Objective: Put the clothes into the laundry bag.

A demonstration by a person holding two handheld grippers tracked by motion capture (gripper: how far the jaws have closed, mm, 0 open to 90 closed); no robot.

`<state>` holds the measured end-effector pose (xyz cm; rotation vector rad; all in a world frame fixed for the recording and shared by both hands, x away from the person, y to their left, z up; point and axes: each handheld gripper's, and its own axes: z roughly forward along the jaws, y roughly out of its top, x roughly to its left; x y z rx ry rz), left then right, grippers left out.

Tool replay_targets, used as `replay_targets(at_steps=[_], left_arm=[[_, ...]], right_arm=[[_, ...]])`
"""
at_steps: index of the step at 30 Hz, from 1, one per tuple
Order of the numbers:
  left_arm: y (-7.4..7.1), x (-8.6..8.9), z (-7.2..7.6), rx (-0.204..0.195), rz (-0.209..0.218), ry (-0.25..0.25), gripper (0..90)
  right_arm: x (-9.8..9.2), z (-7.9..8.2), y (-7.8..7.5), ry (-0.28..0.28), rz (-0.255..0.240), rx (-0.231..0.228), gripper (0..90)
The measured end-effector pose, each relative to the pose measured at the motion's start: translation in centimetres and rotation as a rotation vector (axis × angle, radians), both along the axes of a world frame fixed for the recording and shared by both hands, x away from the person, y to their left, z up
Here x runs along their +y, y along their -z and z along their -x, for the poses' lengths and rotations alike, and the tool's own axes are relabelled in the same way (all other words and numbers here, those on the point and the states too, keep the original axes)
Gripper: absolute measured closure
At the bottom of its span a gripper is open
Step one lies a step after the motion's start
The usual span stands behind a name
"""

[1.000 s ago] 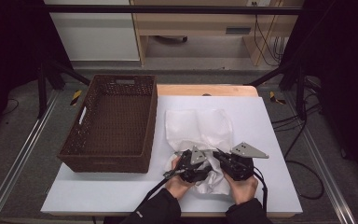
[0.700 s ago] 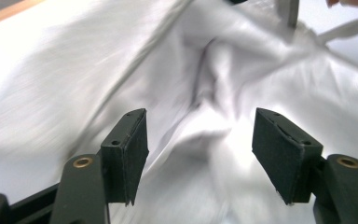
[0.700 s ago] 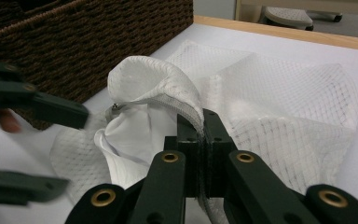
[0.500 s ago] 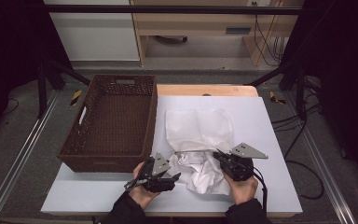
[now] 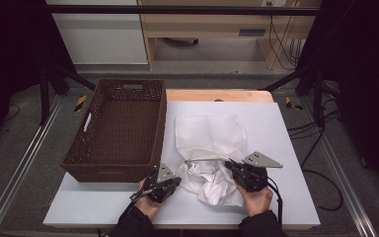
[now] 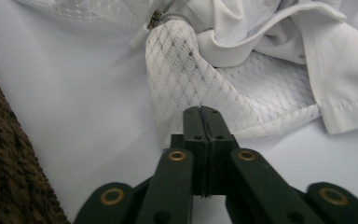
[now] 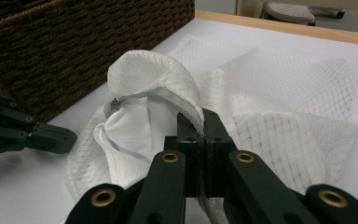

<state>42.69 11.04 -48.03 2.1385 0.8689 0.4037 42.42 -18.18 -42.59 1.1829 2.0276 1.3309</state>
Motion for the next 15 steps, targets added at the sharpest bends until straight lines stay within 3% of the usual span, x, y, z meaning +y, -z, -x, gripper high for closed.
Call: replay_targets(at_steps=[2,5,7,9,15], left_arm=[[-0.1,0.2,0.2,0.003,-0.005,0.000,88.8],[-0.3,0.4,0.7,-0.031,-0.007,0.000,87.2],[-0.4,0.6,0.8,-0.041,0.001,-0.018,65.4],[-0.3,0.6,0.6,-0.034,0.000,-0.027,49.8],[0.7,-0.5,-0.2,-0.011,0.001,0.000,39.1]], right_arm=[[0.0,0.0,0.0,0.000,-0.001,0.001,87.7],[0.0,0.1,0.0,-0.002,0.003,0.000,87.7],[-0.1,0.0,0.0,-0.003,0.000,0.001,87.7],[-0.1,0.1,0.0,-0.004,0.001,0.001,87.6],[0.0,0.0,0.0,-0.003,-0.002,0.006,87.6]])
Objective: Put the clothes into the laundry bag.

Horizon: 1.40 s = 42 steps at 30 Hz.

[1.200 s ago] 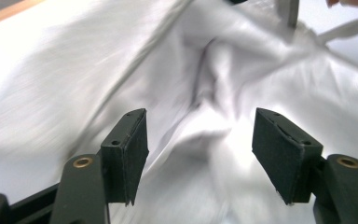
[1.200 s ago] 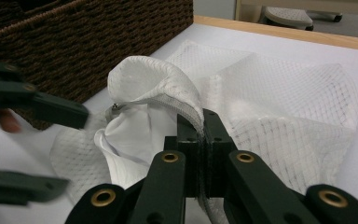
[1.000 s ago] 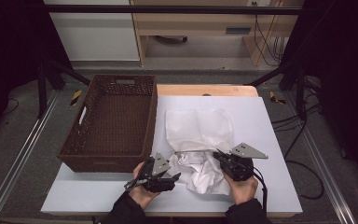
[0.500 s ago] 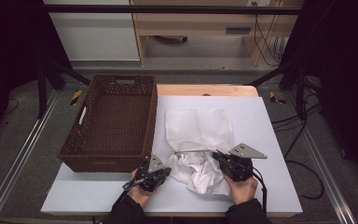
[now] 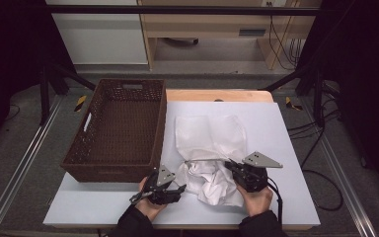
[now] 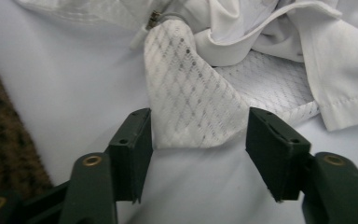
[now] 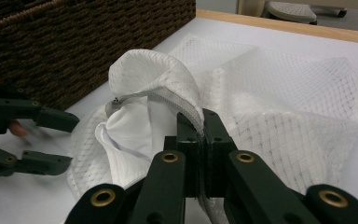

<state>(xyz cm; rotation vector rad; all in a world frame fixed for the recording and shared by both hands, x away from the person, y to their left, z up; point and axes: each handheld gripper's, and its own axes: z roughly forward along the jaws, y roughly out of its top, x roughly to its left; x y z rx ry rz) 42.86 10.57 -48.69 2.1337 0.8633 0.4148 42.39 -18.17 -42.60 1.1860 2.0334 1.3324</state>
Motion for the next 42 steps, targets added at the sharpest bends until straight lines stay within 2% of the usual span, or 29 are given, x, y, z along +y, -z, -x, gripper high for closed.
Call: replay_targets(at_steps=[1,3,4,6,8,10,12,15,19,20,22,24,25,27,28,30,32,34,39,42], left_arm=[[0.0,-0.1,-0.2,0.013,-0.005,-0.007,39.7],[0.0,-0.1,-0.4,0.008,0.005,-0.016,41.6],[0.0,-0.2,-0.4,0.004,-0.002,-0.030,46.9],[0.0,-0.1,-0.4,0.000,-0.005,-0.024,57.1],[-0.1,0.1,-0.4,0.014,0.004,-0.017,65.3],[-0.2,0.2,-0.4,0.014,-0.006,-0.011,78.7],[-0.3,0.3,-0.2,0.022,-0.005,-0.005,84.8],[-0.8,0.7,0.6,0.028,-0.008,0.010,85.9],[-1.9,1.3,2.8,0.051,0.012,0.043,85.6],[-2.0,1.2,3.4,0.046,0.006,0.049,85.5],[-2.0,1.1,4.3,0.053,-0.004,0.064,85.1],[-1.8,1.0,4.4,0.042,-0.004,0.072,84.1],[-1.7,1.0,4.2,0.031,-0.005,0.063,81.4],[-1.3,1.3,3.5,0.022,0.014,0.034,64.8],[-1.1,1.5,3.1,0.023,0.032,0.036,59.4],[-0.9,1.8,2.3,0.053,0.089,0.046,53.1],[-0.7,1.6,2.0,0.056,0.098,0.049,48.3],[-0.4,1.3,1.8,0.059,0.089,0.058,50.8],[0.0,0.9,1.8,0.069,0.075,0.085,80.1],[0.0,0.8,1.9,0.059,0.057,0.083,84.5]], right_arm=[[0.0,0.0,0.0,-0.002,0.000,0.000,87.5],[0.0,0.0,0.0,-0.001,0.000,0.000,87.6],[0.0,0.0,0.0,-0.002,0.000,0.000,87.6],[0.0,-0.1,0.1,-0.004,0.004,-0.002,87.6],[0.0,-0.1,0.1,-0.005,0.003,0.000,87.6],[0.0,-0.1,0.1,-0.005,0.004,0.000,87.6],[0.0,-0.1,0.1,-0.004,0.003,0.000,87.6],[0.0,0.0,0.1,-0.004,0.002,0.001,87.6],[-0.1,0.0,0.0,-0.008,-0.002,0.001,87.6],[-0.1,0.1,0.0,-0.010,-0.003,0.001,87.6],[0.0,0.1,0.0,-0.017,-0.002,0.002,87.6],[0.1,0.2,0.0,-0.025,0.001,0.003,87.6],[0.1,0.2,0.0,-0.025,0.003,0.003,87.6],[0.2,0.2,0.0,-0.027,0.004,0.004,87.5],[0.2,0.2,0.0,-0.027,0.003,0.006,87.5],[0.2,0.2,0.1,-0.028,0.002,0.008,87.4],[0.2,0.2,0.1,-0.029,0.003,0.008,87.2],[0.2,0.2,0.1,-0.031,0.009,0.004,87.1],[0.2,0.3,0.0,-0.033,0.012,0.003,85.9],[0.0,0.4,0.0,-0.031,0.012,0.002,79.8]])
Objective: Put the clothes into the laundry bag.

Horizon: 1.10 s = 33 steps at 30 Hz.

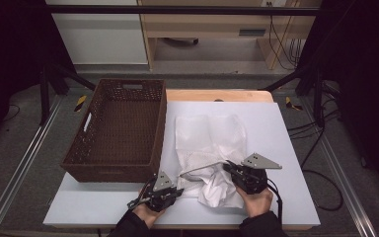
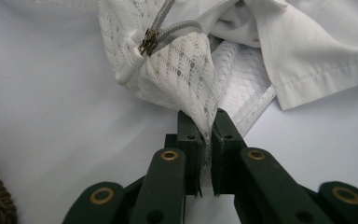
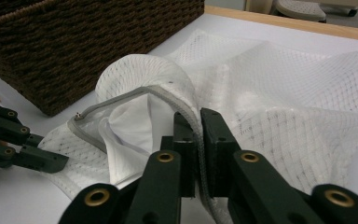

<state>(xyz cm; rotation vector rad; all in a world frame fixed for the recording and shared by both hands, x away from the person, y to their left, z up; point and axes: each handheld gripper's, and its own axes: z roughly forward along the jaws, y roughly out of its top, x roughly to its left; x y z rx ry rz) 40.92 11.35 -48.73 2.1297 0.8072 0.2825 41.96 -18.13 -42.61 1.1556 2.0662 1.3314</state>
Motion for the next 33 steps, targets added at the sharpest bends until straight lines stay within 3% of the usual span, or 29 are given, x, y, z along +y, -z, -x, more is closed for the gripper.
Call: replay_targets(at_steps=[4,8,16,20,23,27,33], left_arm=[[0.0,0.0,0.0,-0.009,-0.008,0.005,84.8],[0.0,-0.1,0.1,-0.016,-0.014,0.008,84.2],[0.0,-0.2,0.2,-0.026,-0.022,0.009,83.8],[0.0,-0.3,0.3,-0.031,-0.027,0.009,83.9],[0.0,-0.2,0.2,-0.029,-0.025,0.009,83.9],[0.0,-0.3,0.3,-0.032,-0.027,0.009,83.8],[0.0,-0.2,0.2,-0.029,-0.025,0.009,83.8]], right_arm=[[-0.2,0.4,0.2,0.004,0.008,-0.001,60.6],[-0.4,1.3,0.0,-0.001,-0.003,-0.008,51.0],[-0.9,3.5,-0.7,-0.003,0.000,-0.028,49.8],[-1.5,4.6,-0.6,-0.004,-0.017,-0.011,50.4],[-1.7,4.9,-0.2,-0.017,-0.029,0.029,52.1],[-1.3,4.2,1.4,-0.021,0.002,0.107,52.8],[-1.0,3.4,2.7,-0.013,0.029,0.166,57.6]])
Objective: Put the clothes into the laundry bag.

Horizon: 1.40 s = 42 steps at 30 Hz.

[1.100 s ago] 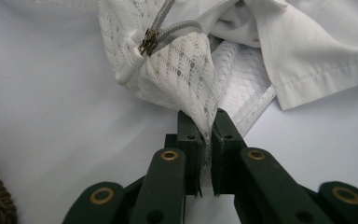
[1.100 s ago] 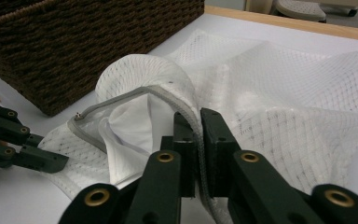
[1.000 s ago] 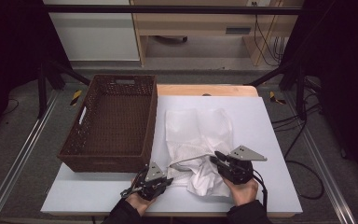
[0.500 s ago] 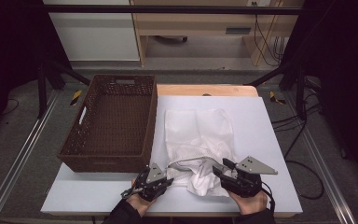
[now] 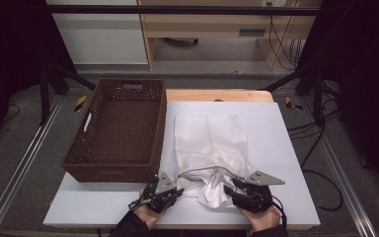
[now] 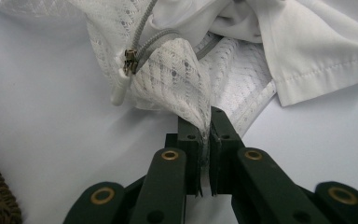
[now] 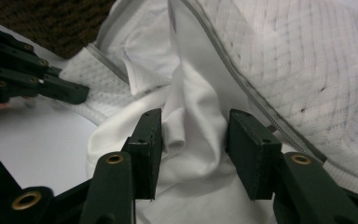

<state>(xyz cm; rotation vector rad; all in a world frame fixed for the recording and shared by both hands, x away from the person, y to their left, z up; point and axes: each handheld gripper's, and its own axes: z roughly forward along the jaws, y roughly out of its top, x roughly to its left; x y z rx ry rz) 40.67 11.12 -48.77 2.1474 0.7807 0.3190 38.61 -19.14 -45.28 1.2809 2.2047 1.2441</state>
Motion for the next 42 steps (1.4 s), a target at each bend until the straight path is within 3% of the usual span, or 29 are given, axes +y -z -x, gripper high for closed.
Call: replay_targets(at_steps=[5,8,12,16,21,24,29,34,39,42], left_arm=[[0.0,0.0,0.0,0.001,0.001,0.000,83.8],[0.0,0.0,0.0,0.003,0.001,-0.001,84.1],[0.0,0.0,-0.1,0.008,0.005,-0.002,84.6],[0.0,0.0,-0.1,0.002,-0.002,0.000,84.8],[0.0,0.0,0.0,-0.002,-0.005,0.002,84.9],[0.0,0.0,0.0,-0.003,-0.006,0.002,84.9],[0.0,0.0,0.0,-0.005,-0.006,0.002,84.9],[0.0,0.0,0.0,-0.004,-0.005,0.002,84.8],[0.0,0.0,0.0,-0.005,-0.006,0.001,84.7],[0.0,0.0,0.0,-0.005,-0.005,0.001,84.6]], right_arm=[[0.6,-1.2,0.8,0.001,0.057,0.045,75.5],[1.3,-2.2,0.7,-0.028,0.101,0.042,86.2],[2.8,-3.4,-0.2,-0.029,0.130,-0.002,87.4],[4.0,-5.2,-0.4,0.019,0.132,-0.020,87.4],[4.4,-6.8,0.5,0.117,0.202,-0.063,85.4],[4.0,-7.1,1.4,0.148,0.207,-0.042,82.4],[3.2,-5.8,0.5,0.111,0.155,-0.066,70.8],[1.3,-3.2,-1.2,0.077,0.074,-0.118,59.8],[-0.4,-1.0,-0.7,0.064,0.064,-0.091,50.2],[-0.8,-0.3,0.3,0.069,0.071,-0.040,47.4]])
